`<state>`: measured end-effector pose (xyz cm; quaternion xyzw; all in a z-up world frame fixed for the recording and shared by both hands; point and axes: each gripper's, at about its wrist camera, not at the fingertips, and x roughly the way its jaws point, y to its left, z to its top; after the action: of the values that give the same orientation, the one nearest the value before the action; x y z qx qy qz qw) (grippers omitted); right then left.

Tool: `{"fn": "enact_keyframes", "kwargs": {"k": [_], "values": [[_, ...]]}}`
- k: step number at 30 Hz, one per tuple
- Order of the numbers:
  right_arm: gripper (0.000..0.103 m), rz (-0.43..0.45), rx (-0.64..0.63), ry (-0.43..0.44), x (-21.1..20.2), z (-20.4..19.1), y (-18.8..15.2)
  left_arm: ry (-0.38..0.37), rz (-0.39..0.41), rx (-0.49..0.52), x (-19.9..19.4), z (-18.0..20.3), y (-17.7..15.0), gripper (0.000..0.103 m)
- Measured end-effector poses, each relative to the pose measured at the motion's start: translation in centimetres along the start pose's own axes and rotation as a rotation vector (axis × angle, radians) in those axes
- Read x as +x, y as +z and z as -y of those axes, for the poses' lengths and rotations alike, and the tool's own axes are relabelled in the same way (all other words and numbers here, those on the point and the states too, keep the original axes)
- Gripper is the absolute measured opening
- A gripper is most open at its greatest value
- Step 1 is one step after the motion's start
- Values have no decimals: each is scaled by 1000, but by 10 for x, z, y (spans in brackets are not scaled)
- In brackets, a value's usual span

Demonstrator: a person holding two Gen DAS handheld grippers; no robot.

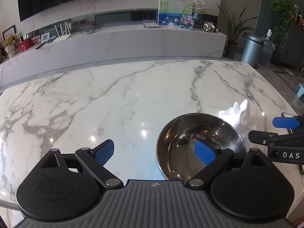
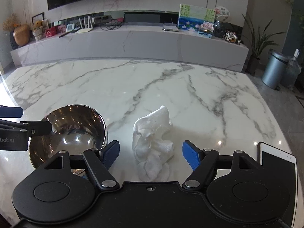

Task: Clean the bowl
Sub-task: 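Move the right gripper to the white tissue and close on it while the left gripper approaches the bowl rim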

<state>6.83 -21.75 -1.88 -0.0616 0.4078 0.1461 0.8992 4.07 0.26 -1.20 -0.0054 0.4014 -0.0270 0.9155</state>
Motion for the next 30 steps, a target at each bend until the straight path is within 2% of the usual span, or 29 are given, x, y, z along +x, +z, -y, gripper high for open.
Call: {"fn": "enact_keyframes", "kwargs": {"k": [3, 7, 11, 15, 19, 24, 30], "values": [[72, -77, -77, 21, 21, -6, 7, -14, -25, 37, 6, 2, 3, 91], [69, -107, -149, 22, 35, -14, 10, -20, -46, 44, 15, -1, 3, 90], [55, -106, -103, 60, 40, -7, 9, -32, -68, 40, 25, -4, 0, 78], [54, -96, -93, 69, 43, -3, 10, -39, -73, 41, 31, -5, 1, 77], [54, -99, -92, 75, 44, -2, 8, -51, -91, 32, 34, -9, 2, 70], [54, -108, -82, 69, 46, 2, 4, -57, -96, 32, 33, -11, -1, 68], [48, -124, -76, 71, 48, 6, -4, -58, -114, 41, 37, -12, -3, 55]]}}
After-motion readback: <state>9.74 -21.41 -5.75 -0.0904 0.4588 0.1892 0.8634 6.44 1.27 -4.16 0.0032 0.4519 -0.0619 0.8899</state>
